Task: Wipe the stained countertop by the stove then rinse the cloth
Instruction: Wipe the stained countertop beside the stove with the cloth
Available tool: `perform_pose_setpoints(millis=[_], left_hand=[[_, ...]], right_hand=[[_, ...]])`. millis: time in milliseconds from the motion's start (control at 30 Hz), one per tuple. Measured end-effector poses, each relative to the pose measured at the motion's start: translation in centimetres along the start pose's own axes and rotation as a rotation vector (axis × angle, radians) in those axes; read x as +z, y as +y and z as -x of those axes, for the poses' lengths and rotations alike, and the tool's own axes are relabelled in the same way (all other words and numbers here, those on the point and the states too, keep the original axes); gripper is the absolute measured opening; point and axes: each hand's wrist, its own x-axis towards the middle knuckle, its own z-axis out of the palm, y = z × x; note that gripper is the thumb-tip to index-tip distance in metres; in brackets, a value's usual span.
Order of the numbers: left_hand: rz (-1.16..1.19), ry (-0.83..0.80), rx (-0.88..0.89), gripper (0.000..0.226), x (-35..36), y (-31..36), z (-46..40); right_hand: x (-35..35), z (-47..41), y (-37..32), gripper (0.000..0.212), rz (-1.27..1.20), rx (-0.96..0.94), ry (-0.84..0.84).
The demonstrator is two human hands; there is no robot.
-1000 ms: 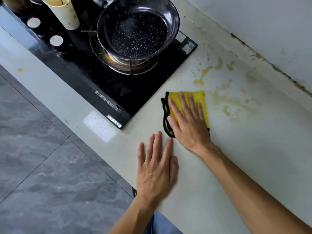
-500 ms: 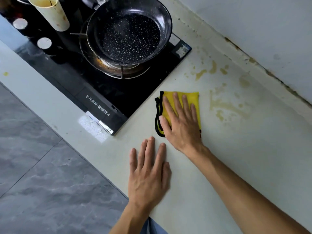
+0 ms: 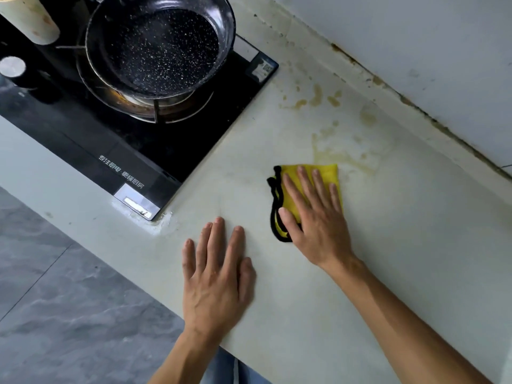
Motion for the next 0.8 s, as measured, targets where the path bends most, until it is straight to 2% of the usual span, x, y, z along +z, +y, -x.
perform_pose_setpoints(millis=[100, 200, 267, 367, 433, 567, 667, 733, 800], left_hand=[[-0.01, -0.021, -0.004, 0.058, 0.2, 0.0, 0.1], [-0.02, -0.028, -0.015, 0.058, 0.4, -0.2, 0.1], [-0.022, -0.028, -0.017, 0.058, 0.4, -0.2, 0.1], [-0.014, -0.02, -0.016, 0.058, 0.4, -0.1, 0.2], [-0.011, -0.032, -0.023, 0.059, 0.3, -0.2, 0.2], [-0.011, -0.059, -0.038, 0.06, 0.0, 0.2, 0.2], [-0.014, -0.075, -0.051, 0.06, -0.3, 0.4, 0.1], [-0.02, -0.088, -0.056, 0.06, -0.3, 0.4, 0.1], [-0.021, -0.092, -0.057, 0.061, -0.3, 0.4, 0.1]], right_hand=[[-1.1, -2.5, 2.8, 0.066, -0.016, 0.175, 0.015], [-1.3, -6.3, 1.6, 0.068, -0.047, 0.327, 0.049], [-0.9, -6.1, 0.4, 0.068, -0.054, 0.315, 0.058], [-0.3, -1.5, 0.7, 0.065, -0.009, 0.099, 0.043], [-0.3, 1.3, 2.7, 0.065, 0.005, 0.036, 0.021], [-1.8, -0.1, 7.1, 0.067, -0.007, 0.263, 0.031], [-2.4, -4.6, 6.4, 0.069, -0.025, 0.404, 0.061], [-1.9, -6.1, 4.1, 0.067, -0.033, 0.393, 0.072], [-1.1, -5.1, 2.2, 0.066, -0.014, 0.256, 0.068]])
